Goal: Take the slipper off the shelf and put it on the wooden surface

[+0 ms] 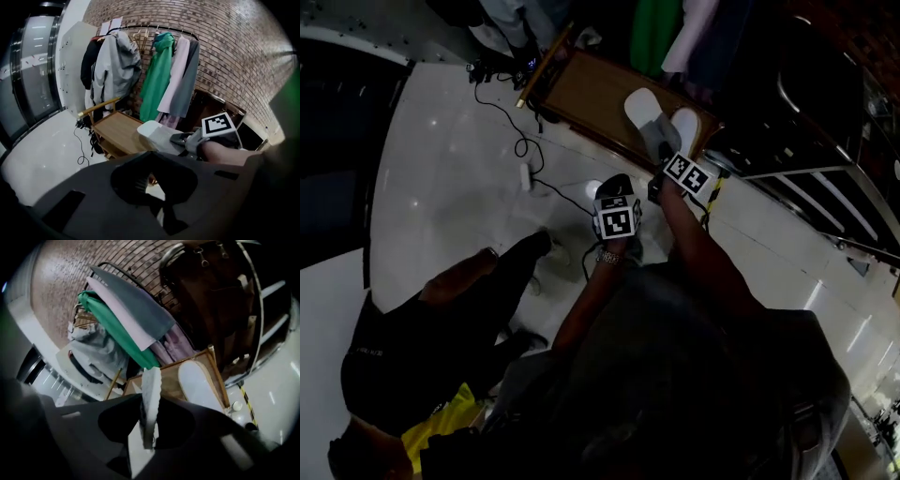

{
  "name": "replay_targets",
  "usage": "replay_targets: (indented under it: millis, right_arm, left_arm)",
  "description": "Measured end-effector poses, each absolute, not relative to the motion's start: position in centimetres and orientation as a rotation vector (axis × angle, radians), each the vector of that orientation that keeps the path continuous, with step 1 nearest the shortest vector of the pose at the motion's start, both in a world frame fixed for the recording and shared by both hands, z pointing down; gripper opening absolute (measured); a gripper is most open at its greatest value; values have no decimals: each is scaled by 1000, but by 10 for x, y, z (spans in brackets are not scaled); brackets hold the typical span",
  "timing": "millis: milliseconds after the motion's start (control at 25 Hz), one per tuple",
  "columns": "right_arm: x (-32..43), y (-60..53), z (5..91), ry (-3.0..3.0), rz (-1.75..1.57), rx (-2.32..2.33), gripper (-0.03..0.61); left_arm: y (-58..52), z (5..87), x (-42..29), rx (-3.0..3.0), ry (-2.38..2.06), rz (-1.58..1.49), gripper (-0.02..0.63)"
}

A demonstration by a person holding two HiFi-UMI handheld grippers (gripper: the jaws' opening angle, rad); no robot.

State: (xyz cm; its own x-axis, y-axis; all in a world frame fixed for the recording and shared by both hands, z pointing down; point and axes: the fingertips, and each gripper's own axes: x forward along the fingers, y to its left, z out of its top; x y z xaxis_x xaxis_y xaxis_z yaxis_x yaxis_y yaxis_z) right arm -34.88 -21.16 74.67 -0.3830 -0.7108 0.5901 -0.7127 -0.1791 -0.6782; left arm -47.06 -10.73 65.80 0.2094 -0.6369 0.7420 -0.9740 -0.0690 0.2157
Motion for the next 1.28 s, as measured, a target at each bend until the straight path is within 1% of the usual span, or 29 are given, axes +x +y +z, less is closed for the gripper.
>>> replay_targets:
  millis: [280,360,400,440,520,640,800,840,880,1000,1080,1120,1200,1280]
  right_arm:
    - [-372,-247,807,-1634,2100,2191,77]
    - [-384,-256,825,-1616,2162,2193,84]
    - [-393,-261,831,-1639,2160,2144,102]
    - [-405,-264,836,-1670,2147,2061,143]
    - [-433,-260,845,-1701,2116,1827,356]
    - [-460,-226,854,-1650,2029,1516,423]
    - [-460,-166,852,-1558,2076,1286,434]
    - [-460,-156,848,-1556,2081,1234,428]
    - [-458,-147,841,-1565,2068,1195,397]
    - [-443,-142,793,-1741,1911,1186,236]
    - [-433,-158,743,-1955,1649,1227,141]
    - [-430,-166,720,-2038,1494,1238,107]
    - [-426,-179,686,-2124,1253,1230,80]
    - [-425,-184,664,-2149,1129,1215,63]
  left_arm:
    - [-108,674,-519,1730,-1511,627,4]
    - [-108,678,-530,1706,-1517,644,4]
    - [-110,680,-533,1700,-1517,652,3]
    - [-112,682,-535,1697,-1517,656,5]
    - [-117,686,-538,1692,-1516,652,5]
    - [-131,687,-538,1706,-1508,644,5]
    - [-151,674,-524,1764,-1497,620,5]
    - [-155,674,-520,1769,-1487,607,5]
    - [-160,672,-515,1775,-1476,592,4]
    - [-172,660,-503,1818,-1454,563,4]
    - [-179,652,-495,1858,-1437,575,4]
    - [-181,648,-492,1871,-1426,587,5]
    - [-183,642,-484,1883,-1400,603,4]
    - [-184,634,-476,1895,-1380,596,5]
